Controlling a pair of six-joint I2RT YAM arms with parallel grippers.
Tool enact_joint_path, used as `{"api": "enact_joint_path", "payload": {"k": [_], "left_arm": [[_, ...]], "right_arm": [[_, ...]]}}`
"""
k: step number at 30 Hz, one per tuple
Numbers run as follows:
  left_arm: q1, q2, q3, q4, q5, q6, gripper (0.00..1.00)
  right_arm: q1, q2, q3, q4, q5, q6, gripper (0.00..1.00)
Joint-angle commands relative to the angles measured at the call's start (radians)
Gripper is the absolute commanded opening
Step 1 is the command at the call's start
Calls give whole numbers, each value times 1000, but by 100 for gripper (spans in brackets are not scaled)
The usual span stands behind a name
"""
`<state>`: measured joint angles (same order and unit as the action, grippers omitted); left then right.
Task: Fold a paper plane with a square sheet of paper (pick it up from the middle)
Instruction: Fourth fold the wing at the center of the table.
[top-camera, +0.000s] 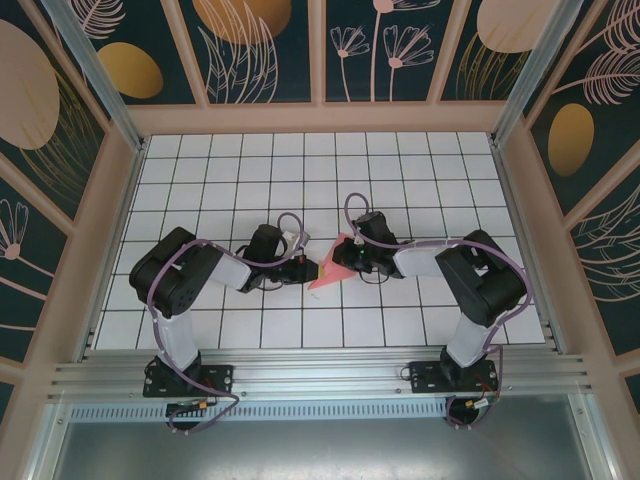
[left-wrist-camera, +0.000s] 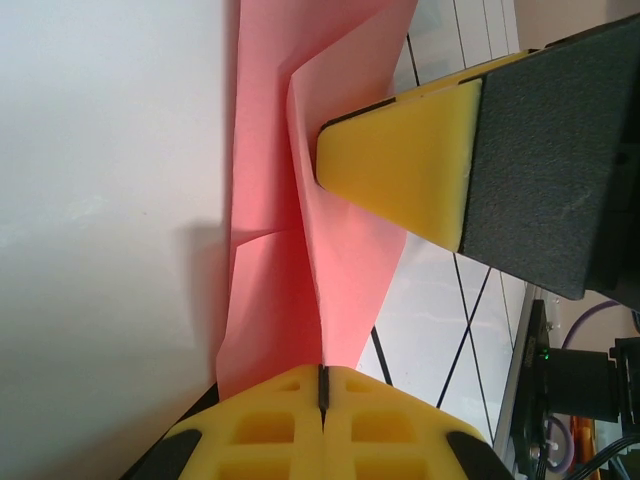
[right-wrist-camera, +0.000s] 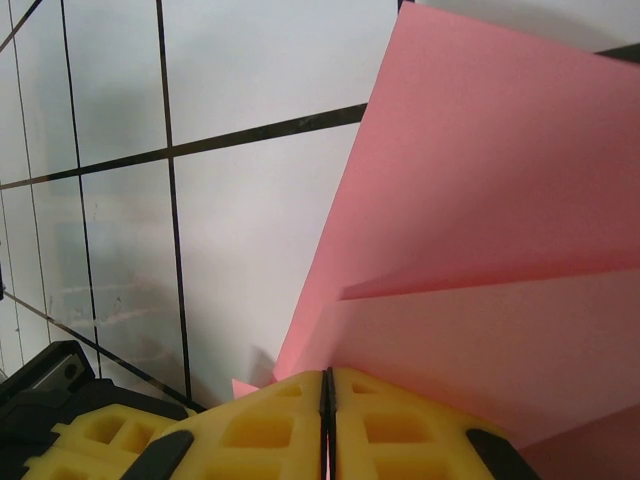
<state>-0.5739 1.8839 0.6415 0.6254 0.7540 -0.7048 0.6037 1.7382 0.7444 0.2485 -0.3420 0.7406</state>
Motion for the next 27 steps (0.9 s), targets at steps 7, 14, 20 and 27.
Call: {"api": "enact_joint_path", "payload": {"k": [7,14,20,27], "left_arm": [[2,15,-53,49,-16,-57,0],[3,33,-98,202,3,-170,0],[5,54,-108,230,-10,-215,0],[8,66,-95,176,-28,-216,0]], "right_arm": [[-16,-109,18,-61,60,-24,21],[-39,-195,-16,-101,92,-27,24],[-22,-155,-5,-85,7,-45,17],[8,-45,40,-35,-62,-44,13]]}}
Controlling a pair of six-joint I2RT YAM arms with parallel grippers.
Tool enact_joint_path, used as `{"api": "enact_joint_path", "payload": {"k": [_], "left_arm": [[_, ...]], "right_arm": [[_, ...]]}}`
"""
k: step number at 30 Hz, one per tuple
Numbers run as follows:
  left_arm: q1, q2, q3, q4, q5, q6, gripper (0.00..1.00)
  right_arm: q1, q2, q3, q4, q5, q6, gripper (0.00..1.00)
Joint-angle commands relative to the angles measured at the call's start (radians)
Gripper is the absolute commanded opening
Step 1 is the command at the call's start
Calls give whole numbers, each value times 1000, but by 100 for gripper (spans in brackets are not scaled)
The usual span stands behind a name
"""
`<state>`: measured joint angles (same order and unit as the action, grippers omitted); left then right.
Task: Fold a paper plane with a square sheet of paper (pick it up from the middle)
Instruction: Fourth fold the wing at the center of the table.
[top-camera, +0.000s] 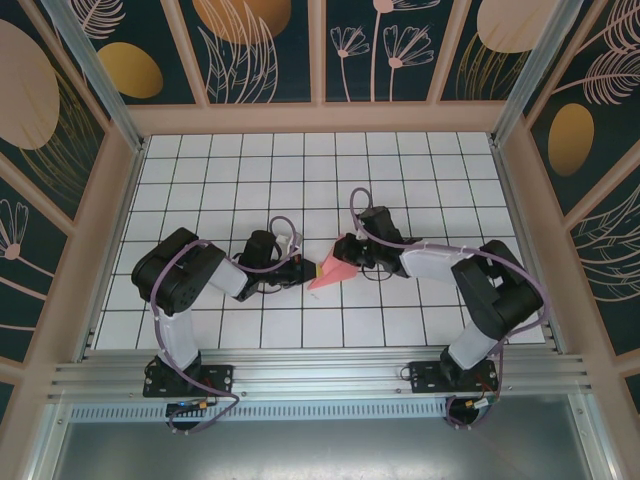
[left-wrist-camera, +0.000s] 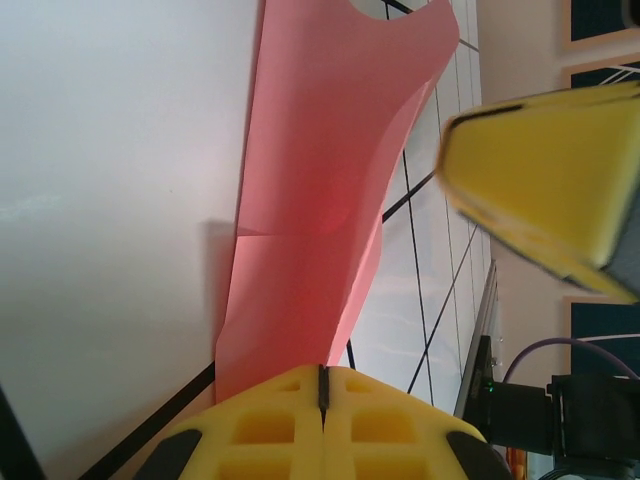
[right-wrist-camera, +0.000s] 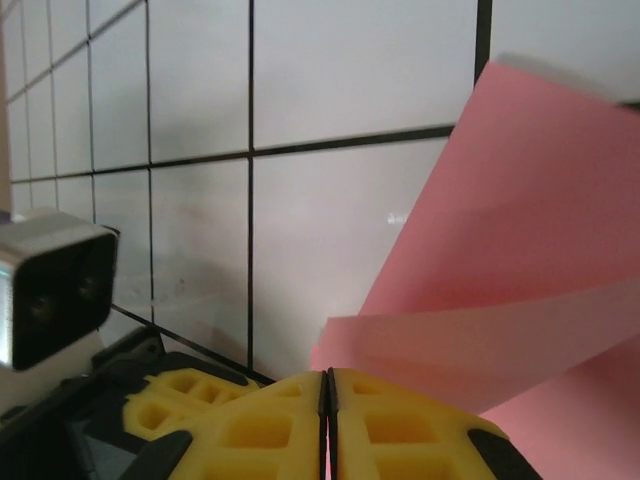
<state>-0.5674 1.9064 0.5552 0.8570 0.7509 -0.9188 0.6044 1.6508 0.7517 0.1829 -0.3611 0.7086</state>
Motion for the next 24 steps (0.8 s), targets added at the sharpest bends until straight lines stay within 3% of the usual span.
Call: {"api": "enact_joint_path", "payload": {"k": [1,14,20,24], "left_arm": [[1,44,-7,-62,-23,0,0],[2,41,28,-208,-74,41,0],[2,-55,37,-296,-122,83,25],[1,-162,49,-377,-179,121,36]], "right_arm": [[7,59,39,36,-48,-11,12],[4,163,88,-47,29,-13,12],[1,195,89,-82,38,-12,11],[0,195,94,-93,39,-20,11]]}}
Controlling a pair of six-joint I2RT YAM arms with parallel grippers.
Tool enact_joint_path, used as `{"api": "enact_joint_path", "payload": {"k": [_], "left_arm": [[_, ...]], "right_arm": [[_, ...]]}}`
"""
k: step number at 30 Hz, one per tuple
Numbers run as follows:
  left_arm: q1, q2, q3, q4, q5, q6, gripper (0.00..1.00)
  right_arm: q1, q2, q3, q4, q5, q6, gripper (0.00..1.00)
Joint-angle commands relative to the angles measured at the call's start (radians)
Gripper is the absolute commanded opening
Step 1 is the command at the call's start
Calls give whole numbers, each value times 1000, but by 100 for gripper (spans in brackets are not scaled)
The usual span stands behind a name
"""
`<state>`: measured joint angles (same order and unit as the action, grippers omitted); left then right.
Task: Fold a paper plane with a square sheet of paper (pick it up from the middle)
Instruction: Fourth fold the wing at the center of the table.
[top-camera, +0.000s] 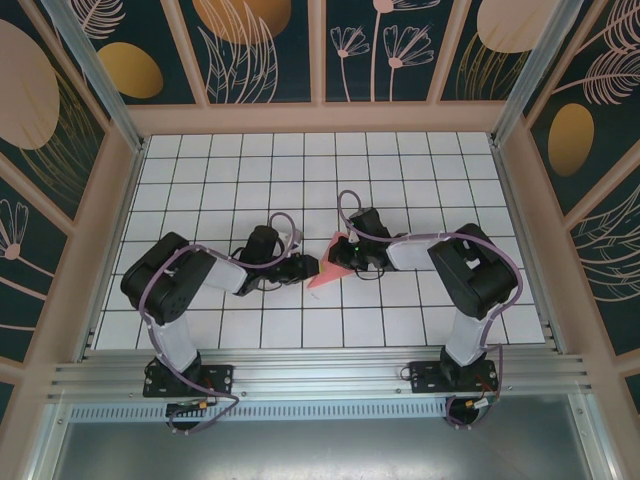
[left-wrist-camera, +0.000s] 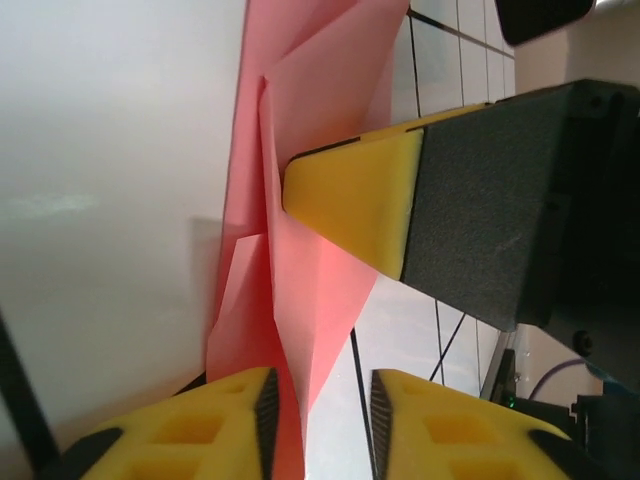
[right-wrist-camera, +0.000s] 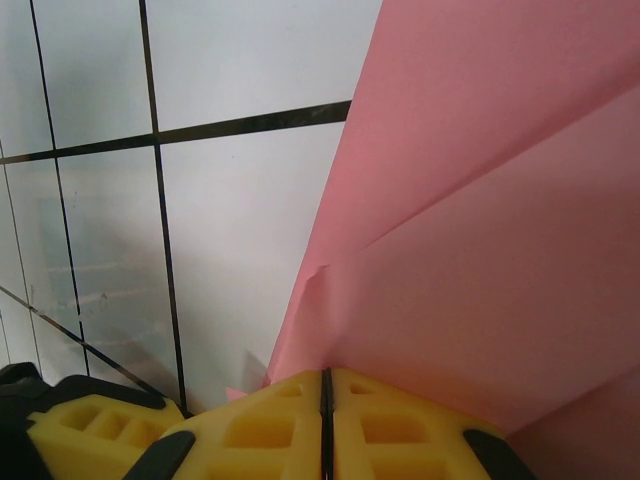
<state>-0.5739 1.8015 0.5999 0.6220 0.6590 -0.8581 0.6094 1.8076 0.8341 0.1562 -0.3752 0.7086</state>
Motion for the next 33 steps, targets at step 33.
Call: {"api": "enact_joint_path", "payload": {"k": [33], "left_arm": [[2,11,71,-85,104,75,0]], "right_arm": [[-6,43,33,-71,32,-22,11]]}}
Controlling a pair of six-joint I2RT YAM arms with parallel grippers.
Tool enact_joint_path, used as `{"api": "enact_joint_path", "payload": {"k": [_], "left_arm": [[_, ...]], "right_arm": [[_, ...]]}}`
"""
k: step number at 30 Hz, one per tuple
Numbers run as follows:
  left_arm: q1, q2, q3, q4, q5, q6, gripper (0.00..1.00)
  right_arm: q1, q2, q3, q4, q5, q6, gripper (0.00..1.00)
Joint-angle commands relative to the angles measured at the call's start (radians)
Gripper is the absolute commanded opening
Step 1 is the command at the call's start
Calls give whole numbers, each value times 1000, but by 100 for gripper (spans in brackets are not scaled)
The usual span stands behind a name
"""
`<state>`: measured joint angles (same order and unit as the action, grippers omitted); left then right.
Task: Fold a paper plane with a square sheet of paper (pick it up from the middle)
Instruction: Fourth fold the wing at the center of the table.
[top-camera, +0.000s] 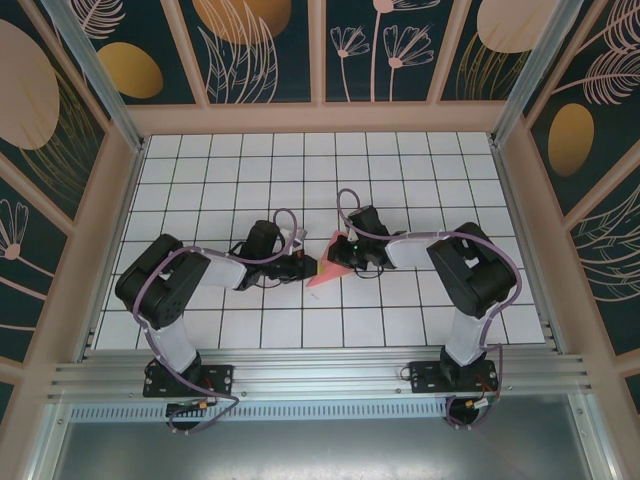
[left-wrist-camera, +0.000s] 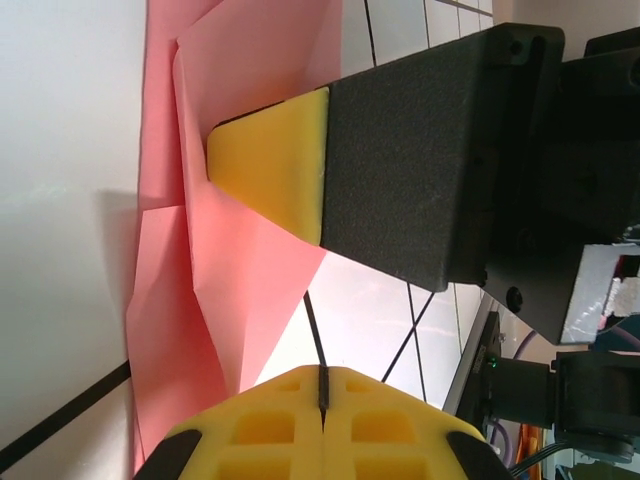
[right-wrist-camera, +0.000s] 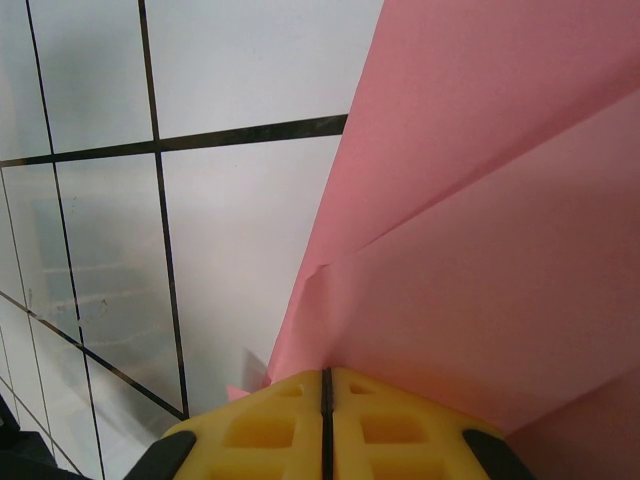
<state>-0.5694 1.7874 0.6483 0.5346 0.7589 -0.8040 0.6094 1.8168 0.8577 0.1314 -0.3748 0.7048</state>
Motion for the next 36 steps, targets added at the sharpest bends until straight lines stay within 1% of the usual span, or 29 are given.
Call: {"api": "enact_joint_path", "payload": {"k": [1,4,10,19,21,27,30,33,36], "left_arm": [[-3,29,23,1,2,22,0],[-3,43,29,-19,-23,42,0],[-3,59,39,-106,-113,113,0],[-2,88,34,-167,-203,176,0],[-3,76,31,-175,-213,183,0],[-3,-67,25,-190,-198,167,2],[-3,-141,19,-173,-150,142,3],[-3,-156,11,-156,-94,122,2],[-9,-133,4,-138,-46,113,1]], "right_arm": [[-5,32,9,-46,30,-18,11],[-6,34,12,-49,31,-19,11],[-6,32,9,-51,31,-21,11],[-5,35,8,-52,27,-19,11],[-6,38,9,-52,27,-19,11],[-6,41,10,-52,30,-16,11],[-5,47,15,-51,28,-16,11],[-5,49,18,-51,28,-14,11],[-4,50,21,-53,28,-15,11]]}}
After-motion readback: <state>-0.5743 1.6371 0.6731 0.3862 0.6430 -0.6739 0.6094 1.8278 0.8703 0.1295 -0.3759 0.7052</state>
